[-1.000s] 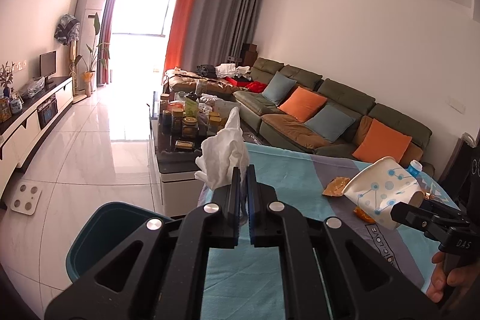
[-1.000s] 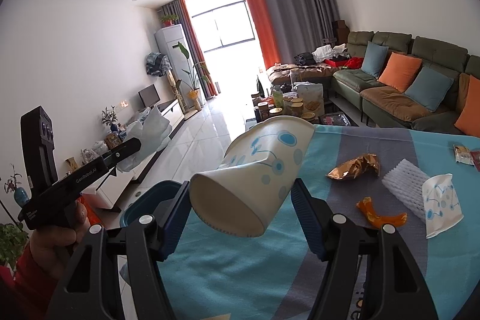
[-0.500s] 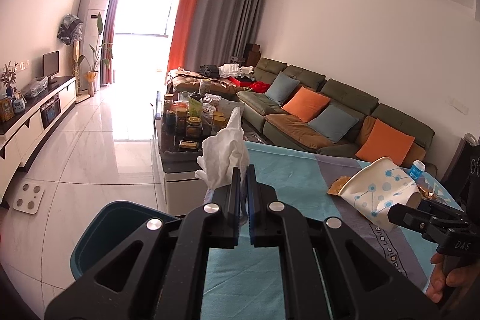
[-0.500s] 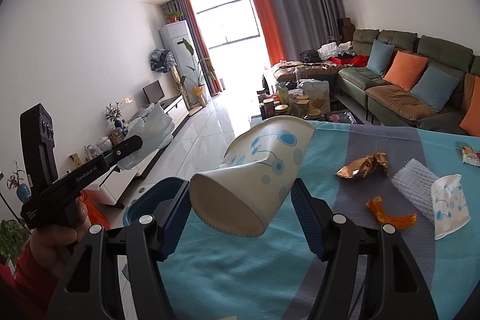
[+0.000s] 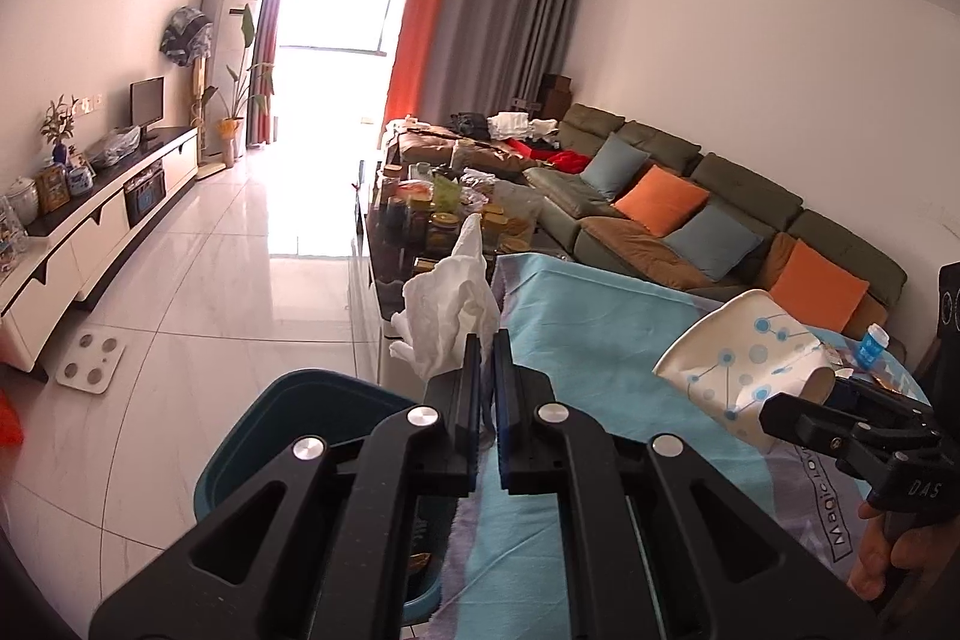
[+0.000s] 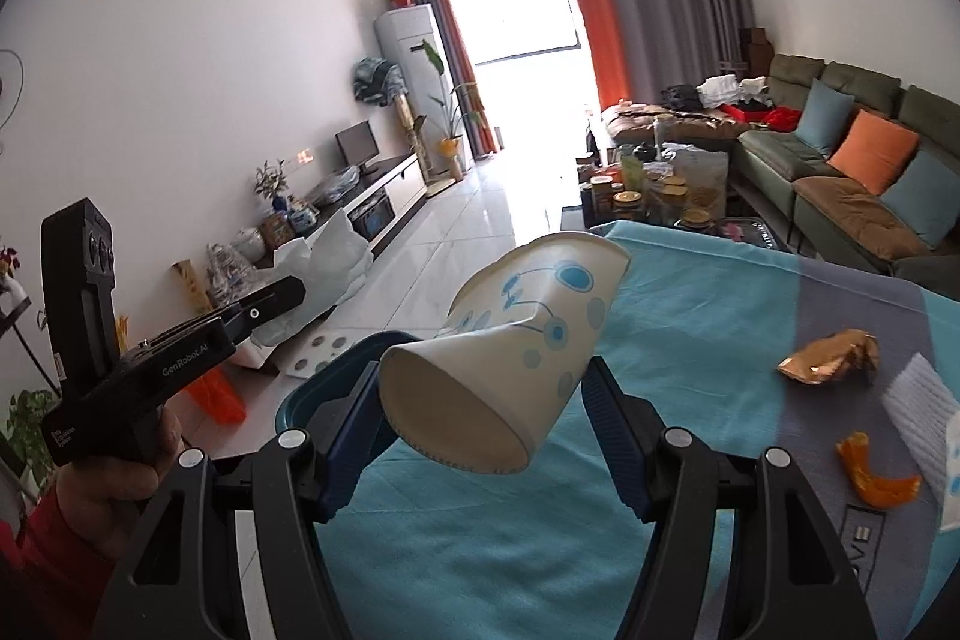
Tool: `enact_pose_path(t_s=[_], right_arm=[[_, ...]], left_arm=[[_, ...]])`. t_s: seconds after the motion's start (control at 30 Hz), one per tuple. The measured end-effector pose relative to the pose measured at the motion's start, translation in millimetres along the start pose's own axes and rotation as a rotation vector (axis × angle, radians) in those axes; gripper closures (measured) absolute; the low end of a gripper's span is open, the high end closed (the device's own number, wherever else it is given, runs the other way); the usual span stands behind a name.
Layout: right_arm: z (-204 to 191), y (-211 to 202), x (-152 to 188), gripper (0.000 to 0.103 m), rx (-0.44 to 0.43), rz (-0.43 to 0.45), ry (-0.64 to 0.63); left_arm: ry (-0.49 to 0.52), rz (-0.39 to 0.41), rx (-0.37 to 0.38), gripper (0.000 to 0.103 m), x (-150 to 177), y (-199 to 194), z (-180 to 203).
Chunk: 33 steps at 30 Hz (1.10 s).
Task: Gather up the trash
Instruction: 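Carry the tissue and paper cup to the teal bin and open both grippers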
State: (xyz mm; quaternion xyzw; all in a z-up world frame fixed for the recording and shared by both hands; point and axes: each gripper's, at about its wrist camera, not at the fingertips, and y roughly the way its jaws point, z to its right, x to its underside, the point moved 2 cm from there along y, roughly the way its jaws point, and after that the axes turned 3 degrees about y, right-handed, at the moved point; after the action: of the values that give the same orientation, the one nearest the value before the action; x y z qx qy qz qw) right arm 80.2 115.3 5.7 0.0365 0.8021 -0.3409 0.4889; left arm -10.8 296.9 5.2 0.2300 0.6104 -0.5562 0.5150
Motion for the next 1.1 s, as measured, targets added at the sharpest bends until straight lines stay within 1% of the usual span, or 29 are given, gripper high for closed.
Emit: enact_pose_path(t_s=[0.23,0.53,0.7,0.83,0.9,1.0,1.07,1.1], right_arm=[[-8,20,-3,0.038,-0.018,-0.039,-0.007],[-14,47,-7,0.038,-0.042,-0.080,-0.027],[-16,62,-9,0.038,-0.064,-0.105,-0.034],[-25,80,-15,0.038,-0.082,-0.138,-0.059],[-32,94,-19,0.038,-0.098,-0.167,-0.078],[-46,117,-20,0.038,-0.128,-0.226,-0.124],[-56,133,-17,0.038,-0.142,-0.275,-0.152],[-61,143,-15,0.038,-0.141,-0.295,-0.166]], left_arm=[[-0.017,-0.007,-0.016,0.099,5,2,-9],[-0.059,-0.019,-0.065,0.099,16,-5,-29],[-0.090,-0.038,-0.091,0.099,30,-14,-44],[-0.119,-0.056,-0.094,0.099,42,-17,-55],[-0.129,-0.071,-0.094,0.099,48,-15,-59],[-0.141,-0.115,-0.097,0.099,60,-5,-66],[-0.135,-0.156,-0.093,0.098,70,8,-70],[-0.136,-0.172,-0.096,0.096,74,16,-70]])
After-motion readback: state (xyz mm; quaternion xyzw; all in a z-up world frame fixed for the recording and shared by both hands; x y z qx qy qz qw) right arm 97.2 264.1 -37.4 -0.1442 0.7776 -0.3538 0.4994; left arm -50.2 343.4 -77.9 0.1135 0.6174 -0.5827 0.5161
